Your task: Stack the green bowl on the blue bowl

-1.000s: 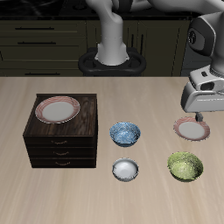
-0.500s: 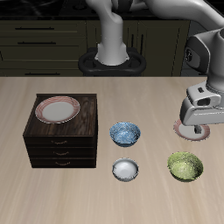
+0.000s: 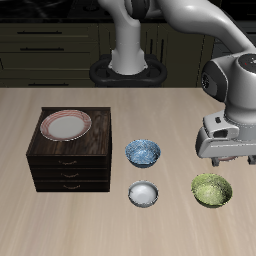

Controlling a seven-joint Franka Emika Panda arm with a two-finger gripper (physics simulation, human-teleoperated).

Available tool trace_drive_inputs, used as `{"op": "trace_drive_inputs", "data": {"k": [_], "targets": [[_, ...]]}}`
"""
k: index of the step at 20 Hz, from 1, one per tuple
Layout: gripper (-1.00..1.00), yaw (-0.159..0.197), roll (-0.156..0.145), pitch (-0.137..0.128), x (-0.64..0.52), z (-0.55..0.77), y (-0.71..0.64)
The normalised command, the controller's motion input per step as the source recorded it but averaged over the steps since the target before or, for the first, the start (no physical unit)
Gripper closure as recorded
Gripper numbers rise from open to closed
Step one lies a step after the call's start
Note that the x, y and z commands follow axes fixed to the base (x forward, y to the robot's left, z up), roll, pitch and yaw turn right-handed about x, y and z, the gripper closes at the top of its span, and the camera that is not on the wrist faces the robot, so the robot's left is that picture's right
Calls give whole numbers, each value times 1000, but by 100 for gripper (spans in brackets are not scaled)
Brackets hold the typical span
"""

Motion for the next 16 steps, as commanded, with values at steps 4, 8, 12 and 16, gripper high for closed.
{"op": "trace_drive_inputs", "data": {"k": [4,8,12,16], "targets": [[-100,10,-10,25,45,-313,-73],[-100,-10,-1,24,3,-197,-22],[-100,0,1,44,43,-354,14],[-100,17,6,25,37,-212,38]]}}
